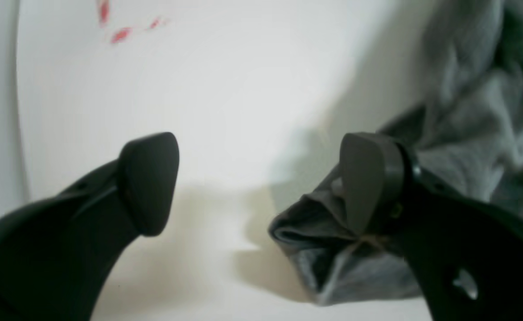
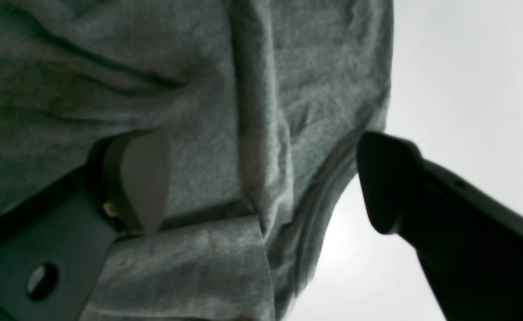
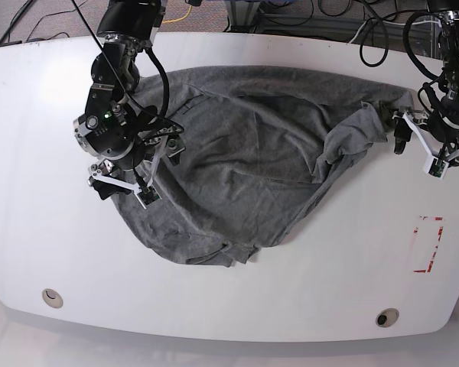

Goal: Layout the t-shirt on the table in an organized manner, then fold the t-shirt properly

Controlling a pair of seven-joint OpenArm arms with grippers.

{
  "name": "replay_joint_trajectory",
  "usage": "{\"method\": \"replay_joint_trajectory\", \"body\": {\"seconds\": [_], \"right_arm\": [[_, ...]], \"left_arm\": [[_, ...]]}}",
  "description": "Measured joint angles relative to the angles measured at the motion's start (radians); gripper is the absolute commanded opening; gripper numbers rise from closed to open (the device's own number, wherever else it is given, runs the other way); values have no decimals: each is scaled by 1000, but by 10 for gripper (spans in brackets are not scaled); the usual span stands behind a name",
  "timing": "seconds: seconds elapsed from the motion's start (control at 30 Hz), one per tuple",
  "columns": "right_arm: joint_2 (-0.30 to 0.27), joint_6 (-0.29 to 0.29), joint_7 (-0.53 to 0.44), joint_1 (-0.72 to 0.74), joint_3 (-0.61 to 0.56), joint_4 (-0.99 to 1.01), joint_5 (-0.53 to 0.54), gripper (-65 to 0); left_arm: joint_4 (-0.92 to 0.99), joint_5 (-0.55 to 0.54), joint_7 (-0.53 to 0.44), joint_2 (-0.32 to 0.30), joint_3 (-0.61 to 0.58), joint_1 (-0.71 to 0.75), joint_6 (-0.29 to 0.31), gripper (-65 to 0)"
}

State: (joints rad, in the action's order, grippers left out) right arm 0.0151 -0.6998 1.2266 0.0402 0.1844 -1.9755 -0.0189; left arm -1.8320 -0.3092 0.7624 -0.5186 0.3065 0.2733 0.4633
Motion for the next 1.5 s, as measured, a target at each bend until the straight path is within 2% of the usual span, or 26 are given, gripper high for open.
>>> {"method": "replay_joint_trajectory", "body": {"seconds": [0.23, 0.43, 0.63, 1.2, 1.5], "right_arm": [[-1, 0, 0, 0, 2, 0, 0, -21], [4, 0, 0, 1, 0, 0, 1, -21], [2, 0, 0, 1, 4, 0, -2, -21], [4, 0, 0, 0, 4, 0, 0, -21], [2, 0, 0, 0, 5, 0, -2, -21]], "left_arm": [[11, 105, 0, -76, -96, -4, 164, -132], [13, 135, -2, -128, -176, -5, 225, -132], [13, 160, 0, -166, -256, -15, 230, -132], [136, 177, -2, -167, -459, -158, 229, -132], [140, 175, 10, -167, -475, -157, 231, -132]]}}
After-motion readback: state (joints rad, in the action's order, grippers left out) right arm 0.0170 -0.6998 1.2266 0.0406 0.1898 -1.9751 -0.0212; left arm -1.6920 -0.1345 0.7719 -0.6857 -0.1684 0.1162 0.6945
